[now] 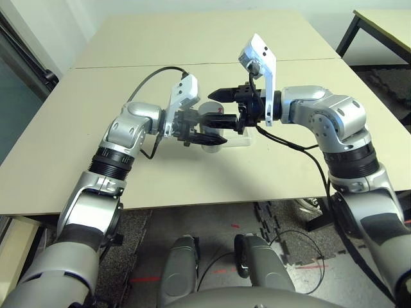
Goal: Pour the medicine from the bottle into the box.
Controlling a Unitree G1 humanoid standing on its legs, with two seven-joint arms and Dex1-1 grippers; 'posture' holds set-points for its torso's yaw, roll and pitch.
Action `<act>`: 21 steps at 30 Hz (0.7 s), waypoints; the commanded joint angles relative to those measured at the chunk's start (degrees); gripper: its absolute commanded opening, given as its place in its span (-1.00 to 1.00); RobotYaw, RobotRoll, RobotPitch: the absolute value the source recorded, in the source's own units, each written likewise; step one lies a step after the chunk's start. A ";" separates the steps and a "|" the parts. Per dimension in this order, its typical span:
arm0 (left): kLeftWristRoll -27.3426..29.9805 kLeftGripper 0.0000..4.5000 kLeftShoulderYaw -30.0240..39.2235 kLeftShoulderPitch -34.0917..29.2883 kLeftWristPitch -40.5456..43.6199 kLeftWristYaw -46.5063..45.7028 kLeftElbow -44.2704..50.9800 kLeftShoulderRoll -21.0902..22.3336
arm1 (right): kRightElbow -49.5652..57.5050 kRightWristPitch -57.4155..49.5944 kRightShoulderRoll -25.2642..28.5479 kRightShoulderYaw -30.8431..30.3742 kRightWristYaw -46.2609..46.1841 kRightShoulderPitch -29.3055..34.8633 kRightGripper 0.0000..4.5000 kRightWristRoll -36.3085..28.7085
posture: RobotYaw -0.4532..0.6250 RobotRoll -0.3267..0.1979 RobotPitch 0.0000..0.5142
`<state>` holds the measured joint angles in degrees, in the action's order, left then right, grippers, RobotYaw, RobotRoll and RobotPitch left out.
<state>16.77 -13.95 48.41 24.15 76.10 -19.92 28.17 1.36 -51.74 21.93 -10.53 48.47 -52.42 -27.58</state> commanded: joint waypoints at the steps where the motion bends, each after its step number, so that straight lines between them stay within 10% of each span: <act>1: 0.01 0.14 0.89 -0.42 0.78 -0.09 1.69 0.75 | -1.05 0.88 1.22 0.22 0.43 1.38 1.00 0.78 | -0.20 0.25 -0.62; 21: 0.53 0.14 2.76 -3.61 3.09 -1.55 5.08 2.75 | -2.92 1.32 7.20 7.43 -0.27 4.62 1.00 -0.83 | -0.18 0.25 -0.62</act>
<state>16.90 -11.70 45.51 26.85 74.54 -16.06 30.45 -1.67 -50.25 28.70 -3.71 48.21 -48.31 -28.10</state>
